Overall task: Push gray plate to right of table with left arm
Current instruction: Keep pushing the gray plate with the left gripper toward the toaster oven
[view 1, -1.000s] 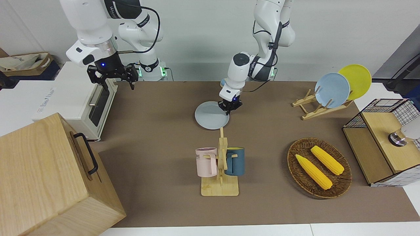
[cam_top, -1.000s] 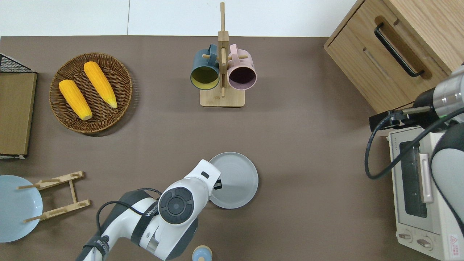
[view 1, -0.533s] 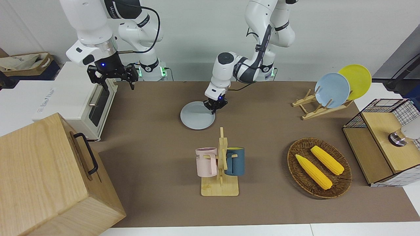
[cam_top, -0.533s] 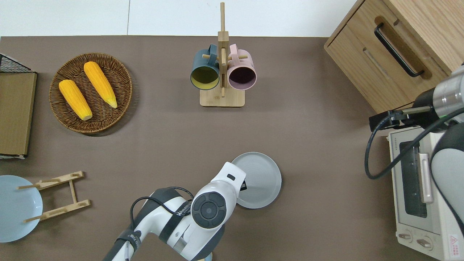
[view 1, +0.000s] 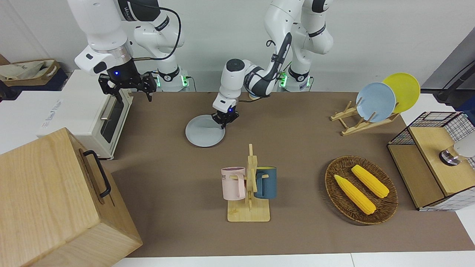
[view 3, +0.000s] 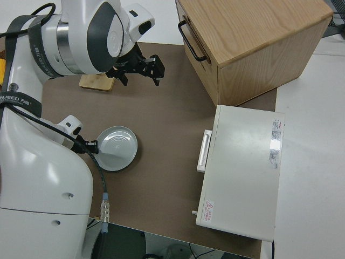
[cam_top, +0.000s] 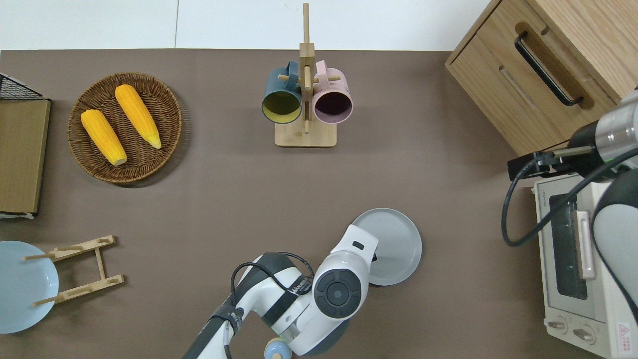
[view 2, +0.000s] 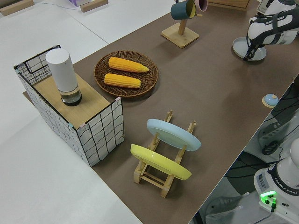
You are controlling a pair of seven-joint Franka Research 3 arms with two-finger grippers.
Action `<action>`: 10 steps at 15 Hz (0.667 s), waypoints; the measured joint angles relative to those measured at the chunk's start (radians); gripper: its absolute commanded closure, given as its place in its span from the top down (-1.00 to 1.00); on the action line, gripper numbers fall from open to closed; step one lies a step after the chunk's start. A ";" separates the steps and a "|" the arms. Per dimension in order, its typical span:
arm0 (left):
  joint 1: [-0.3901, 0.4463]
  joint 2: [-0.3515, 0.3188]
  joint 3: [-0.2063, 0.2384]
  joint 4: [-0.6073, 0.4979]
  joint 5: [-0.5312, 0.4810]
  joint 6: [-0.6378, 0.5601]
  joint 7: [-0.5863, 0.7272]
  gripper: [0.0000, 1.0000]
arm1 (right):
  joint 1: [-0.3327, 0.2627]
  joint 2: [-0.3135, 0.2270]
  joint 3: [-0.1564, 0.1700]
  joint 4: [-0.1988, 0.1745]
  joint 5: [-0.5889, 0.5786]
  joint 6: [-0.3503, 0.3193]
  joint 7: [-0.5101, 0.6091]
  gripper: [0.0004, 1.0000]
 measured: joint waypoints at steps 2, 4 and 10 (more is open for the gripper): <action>-0.016 0.029 -0.001 0.039 0.026 0.000 -0.045 -1.00 | 0.000 0.000 0.000 0.000 0.000 0.000 0.000 0.97; -0.021 0.048 -0.004 0.066 0.030 0.000 -0.057 -1.00 | 0.000 0.000 0.000 0.000 0.000 0.000 0.000 0.97; -0.028 0.072 -0.004 0.087 0.030 0.004 -0.062 0.65 | 0.000 0.000 0.000 0.000 0.000 0.000 0.000 0.97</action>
